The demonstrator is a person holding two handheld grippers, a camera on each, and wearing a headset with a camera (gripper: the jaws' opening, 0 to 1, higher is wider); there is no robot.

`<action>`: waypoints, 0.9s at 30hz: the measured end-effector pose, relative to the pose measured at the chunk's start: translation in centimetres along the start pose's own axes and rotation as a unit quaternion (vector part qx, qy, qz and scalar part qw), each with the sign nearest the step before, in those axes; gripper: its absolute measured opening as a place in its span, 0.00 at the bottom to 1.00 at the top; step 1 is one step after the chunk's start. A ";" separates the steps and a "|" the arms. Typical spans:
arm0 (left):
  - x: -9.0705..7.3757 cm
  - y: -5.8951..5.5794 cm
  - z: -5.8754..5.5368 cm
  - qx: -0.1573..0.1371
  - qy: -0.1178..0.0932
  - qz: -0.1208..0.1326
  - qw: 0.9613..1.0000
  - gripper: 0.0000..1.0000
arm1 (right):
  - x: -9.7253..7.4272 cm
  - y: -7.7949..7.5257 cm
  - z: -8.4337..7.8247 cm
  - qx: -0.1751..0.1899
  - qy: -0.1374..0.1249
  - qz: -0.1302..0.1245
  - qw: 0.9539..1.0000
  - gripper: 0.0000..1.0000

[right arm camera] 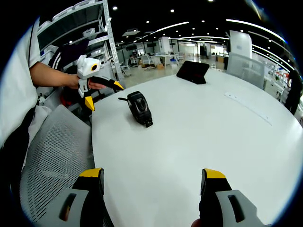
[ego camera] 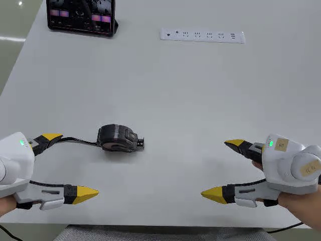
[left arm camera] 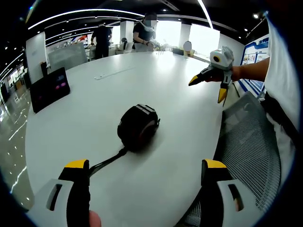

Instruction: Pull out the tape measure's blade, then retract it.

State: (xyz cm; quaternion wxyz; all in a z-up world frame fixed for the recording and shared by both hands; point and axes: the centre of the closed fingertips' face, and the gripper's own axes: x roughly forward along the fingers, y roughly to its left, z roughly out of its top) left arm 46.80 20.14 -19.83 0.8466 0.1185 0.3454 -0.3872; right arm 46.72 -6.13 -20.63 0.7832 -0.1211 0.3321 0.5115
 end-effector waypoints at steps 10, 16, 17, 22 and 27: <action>0.5 0.3 0.5 0.006 0.001 -0.008 1.000 0.96 | 0.5 -0.2 0.4 -0.006 -0.001 0.004 1.000 0.84; 1.2 0.8 1.1 0.011 -0.003 -0.012 1.000 0.96 | 1.0 -0.4 0.9 -0.017 -0.002 0.009 1.000 0.84; 1.3 0.9 1.3 0.011 -0.004 -0.013 1.000 0.96 | 1.1 -0.5 1.0 -0.018 -0.001 0.011 1.000 0.83; 2.0 0.7 1.8 0.014 -0.009 -0.019 1.000 0.96 | 1.5 -0.9 1.4 -0.026 -0.002 0.013 1.000 0.84; 2.8 0.3 1.9 0.013 -0.010 -0.027 0.999 0.95 | 2.1 -1.1 1.8 -0.034 -0.004 0.015 0.999 0.84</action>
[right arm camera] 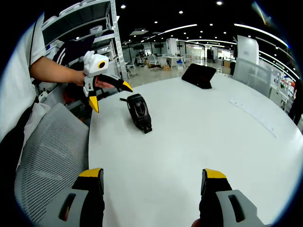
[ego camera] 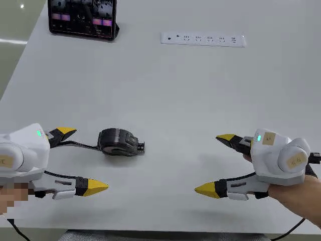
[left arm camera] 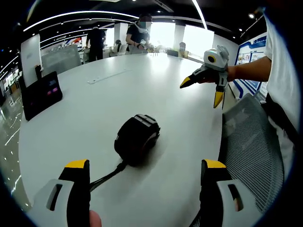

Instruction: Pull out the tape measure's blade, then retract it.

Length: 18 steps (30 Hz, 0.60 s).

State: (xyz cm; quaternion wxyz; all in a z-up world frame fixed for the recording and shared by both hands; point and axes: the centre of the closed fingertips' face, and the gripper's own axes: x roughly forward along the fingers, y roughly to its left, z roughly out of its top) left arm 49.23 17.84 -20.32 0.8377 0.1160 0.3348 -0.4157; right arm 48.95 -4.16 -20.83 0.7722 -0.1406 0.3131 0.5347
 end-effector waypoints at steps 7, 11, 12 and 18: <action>0.7 0.1 0.2 0.005 0.003 -0.006 1.000 0.94 | 1.0 -0.2 0.4 -0.007 -0.002 0.008 1.000 0.84; 1.0 0.3 0.3 0.011 0.005 -0.010 1.000 0.94 | 1.6 -0.4 0.7 -0.010 -0.003 0.013 1.000 0.84; 1.0 0.3 0.3 0.011 0.006 -0.011 1.000 0.94 | 1.7 -0.5 0.7 -0.011 -0.002 0.014 1.000 0.84; 1.6 0.4 0.2 0.021 0.016 -0.021 0.999 0.90 | 2.6 -0.7 0.7 -0.020 0.003 0.027 0.999 0.84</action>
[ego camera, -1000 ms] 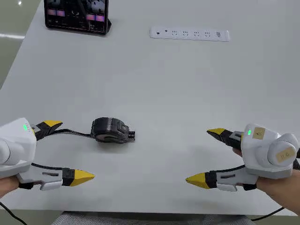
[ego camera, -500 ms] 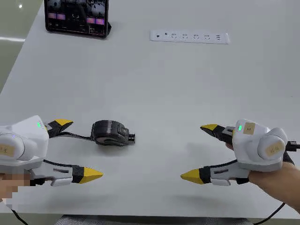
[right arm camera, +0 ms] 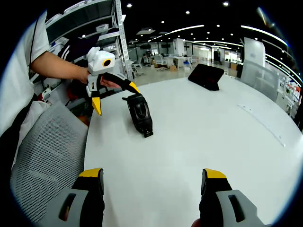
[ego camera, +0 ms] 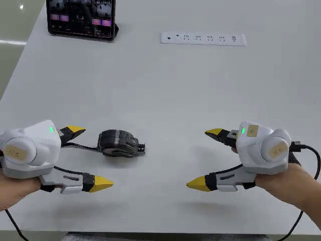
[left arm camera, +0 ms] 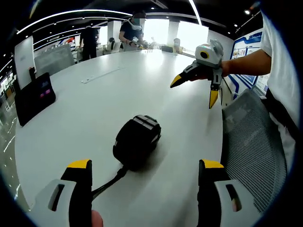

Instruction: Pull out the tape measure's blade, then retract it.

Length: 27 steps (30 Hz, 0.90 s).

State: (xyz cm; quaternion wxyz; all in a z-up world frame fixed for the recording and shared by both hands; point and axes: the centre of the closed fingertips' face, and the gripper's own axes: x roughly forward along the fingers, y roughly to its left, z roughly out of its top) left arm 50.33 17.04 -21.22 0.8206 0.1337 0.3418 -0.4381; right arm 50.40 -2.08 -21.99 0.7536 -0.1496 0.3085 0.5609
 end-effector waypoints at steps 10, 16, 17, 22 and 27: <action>0.6 0.5 -0.5 0.013 0.014 -0.008 1.000 0.84 | 1.2 -0.3 0.4 -0.006 0.003 0.011 1.000 0.84; 1.0 0.8 -0.6 0.021 0.027 -0.011 0.999 0.80 | 1.7 -0.3 0.5 -0.011 0.006 0.016 1.000 0.83; 1.1 0.8 -0.5 0.025 0.028 -0.012 0.999 0.79 | 1.8 -0.3 0.6 -0.011 0.006 0.017 1.000 0.83; 1.5 0.9 -0.4 0.040 0.035 -0.019 0.998 0.73 | 2.1 -0.3 0.6 -0.012 0.007 0.019 1.000 0.83; 2.0 1.2 -0.2 0.052 0.044 -0.021 0.997 0.68 | 2.4 -0.2 0.7 -0.013 0.007 0.021 1.000 0.83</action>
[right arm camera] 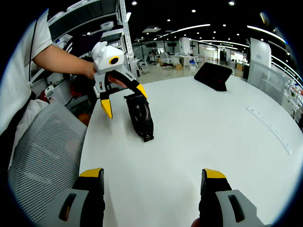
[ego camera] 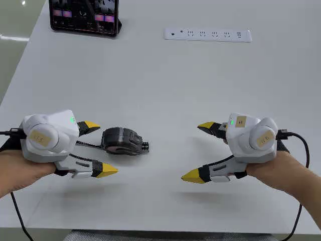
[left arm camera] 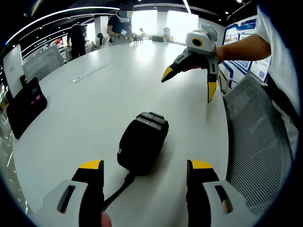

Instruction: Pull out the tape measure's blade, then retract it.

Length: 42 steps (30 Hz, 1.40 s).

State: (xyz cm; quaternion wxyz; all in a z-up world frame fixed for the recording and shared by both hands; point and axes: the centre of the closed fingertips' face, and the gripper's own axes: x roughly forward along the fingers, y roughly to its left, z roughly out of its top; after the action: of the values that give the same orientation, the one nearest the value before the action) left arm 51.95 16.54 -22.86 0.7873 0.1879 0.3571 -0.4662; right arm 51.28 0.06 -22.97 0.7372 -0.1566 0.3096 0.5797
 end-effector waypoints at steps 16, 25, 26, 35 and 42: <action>1.1 0.8 -0.3 0.030 0.038 -0.010 0.999 0.47 | 0.9 0.2 0.0 0.004 0.000 0.008 1.000 0.82; 1.3 0.8 -0.4 0.046 0.051 -0.018 0.998 0.40 | 1.3 0.3 0.3 0.005 -0.003 0.012 1.000 0.81; 1.4 0.8 -0.4 0.047 0.052 -0.019 0.997 0.39 | 1.3 0.3 0.3 0.005 -0.003 0.012 1.000 0.81; 1.6 0.9 -0.4 0.065 0.062 -0.022 0.996 0.35 | 1.6 0.4 0.3 0.005 -0.002 0.017 1.000 0.81; 1.9 0.9 -0.2 0.077 0.065 -0.023 0.995 0.31 | 1.8 0.4 0.4 0.002 -0.004 0.020 1.000 0.80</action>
State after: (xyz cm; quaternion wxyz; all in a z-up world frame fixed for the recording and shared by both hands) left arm 53.27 15.97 -24.44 0.7345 0.2695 0.3747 -0.4975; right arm 51.21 1.81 -23.80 0.7270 -0.1464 0.3114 0.5942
